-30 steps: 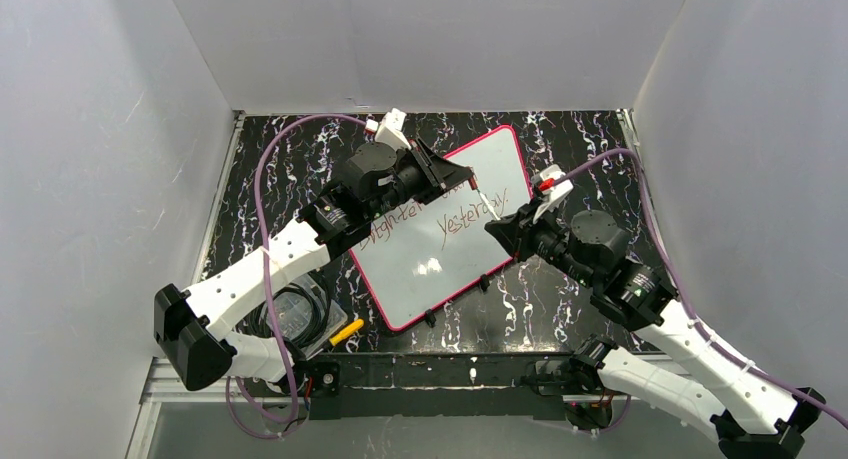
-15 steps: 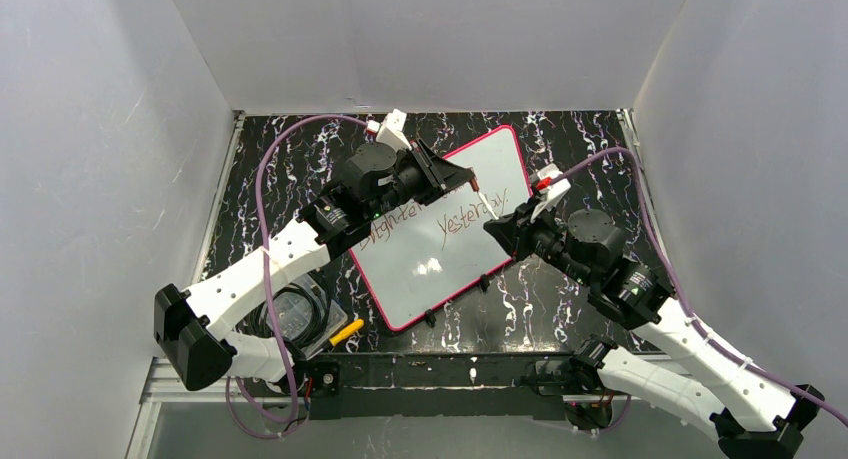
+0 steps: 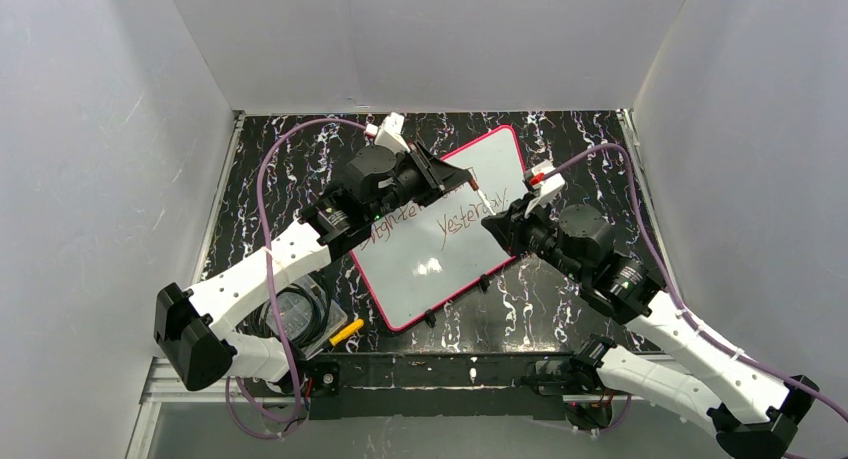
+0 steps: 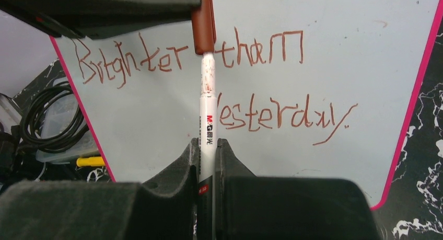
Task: Write a sentence on the whiteboard
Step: Close the whiteboard marker at the center of the board.
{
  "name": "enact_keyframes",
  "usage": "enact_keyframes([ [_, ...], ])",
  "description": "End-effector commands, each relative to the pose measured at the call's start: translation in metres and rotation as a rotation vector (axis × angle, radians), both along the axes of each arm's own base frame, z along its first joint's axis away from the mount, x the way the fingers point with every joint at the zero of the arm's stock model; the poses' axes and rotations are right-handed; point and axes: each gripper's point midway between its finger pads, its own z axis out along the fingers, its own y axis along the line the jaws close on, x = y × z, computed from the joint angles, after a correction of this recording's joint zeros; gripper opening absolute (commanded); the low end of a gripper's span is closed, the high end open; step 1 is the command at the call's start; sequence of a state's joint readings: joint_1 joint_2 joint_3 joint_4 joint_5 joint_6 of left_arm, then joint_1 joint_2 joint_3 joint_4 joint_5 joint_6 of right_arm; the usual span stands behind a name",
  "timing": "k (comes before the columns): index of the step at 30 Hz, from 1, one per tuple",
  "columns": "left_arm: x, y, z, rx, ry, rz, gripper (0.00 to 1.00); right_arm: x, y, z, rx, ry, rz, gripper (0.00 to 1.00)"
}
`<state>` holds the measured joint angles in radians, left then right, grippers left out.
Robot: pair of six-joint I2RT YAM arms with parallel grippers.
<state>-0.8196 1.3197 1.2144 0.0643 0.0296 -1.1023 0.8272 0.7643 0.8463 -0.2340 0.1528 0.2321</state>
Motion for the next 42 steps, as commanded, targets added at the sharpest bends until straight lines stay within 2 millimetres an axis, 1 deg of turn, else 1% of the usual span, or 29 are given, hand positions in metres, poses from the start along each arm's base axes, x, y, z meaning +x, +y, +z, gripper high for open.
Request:
enact_keyframes([
  [1,-0.015,0.002,0.007,-0.009,-0.026,-0.037,0.0,0.01,0.006,0.039,0.099,-0.087,-0.026,0.01],
  [7,-0.018,-0.001,0.001,0.012,-0.038,-0.043,0.0,0.014,0.014,0.042,0.106,-0.088,-0.011,0.01],
  [11,-0.022,-0.004,0.0,0.016,-0.042,-0.054,0.0,0.017,0.015,0.043,0.107,-0.088,-0.021,0.01],
  [16,-0.03,-0.007,0.001,-0.009,-0.076,-0.074,0.0,0.025,0.009,0.049,0.135,-0.098,-0.084,0.01],
  [21,-0.038,-0.009,-0.004,-0.025,-0.076,-0.083,0.0,0.032,0.005,0.058,0.164,-0.129,-0.129,0.01],
  [29,-0.048,-0.017,-0.01,-0.025,-0.067,-0.13,0.0,0.037,0.011,0.061,0.147,-0.136,-0.121,0.01],
  [35,-0.056,-0.021,-0.01,-0.032,-0.066,-0.155,0.0,0.046,0.009,0.055,0.123,-0.131,-0.168,0.01],
  [39,-0.059,-0.019,-0.012,-0.038,-0.066,-0.158,0.0,0.047,0.008,0.068,0.183,-0.166,-0.179,0.01],
  [42,-0.062,-0.015,-0.013,-0.05,-0.073,-0.158,0.0,0.046,0.009,0.074,0.196,-0.172,-0.17,0.01],
])
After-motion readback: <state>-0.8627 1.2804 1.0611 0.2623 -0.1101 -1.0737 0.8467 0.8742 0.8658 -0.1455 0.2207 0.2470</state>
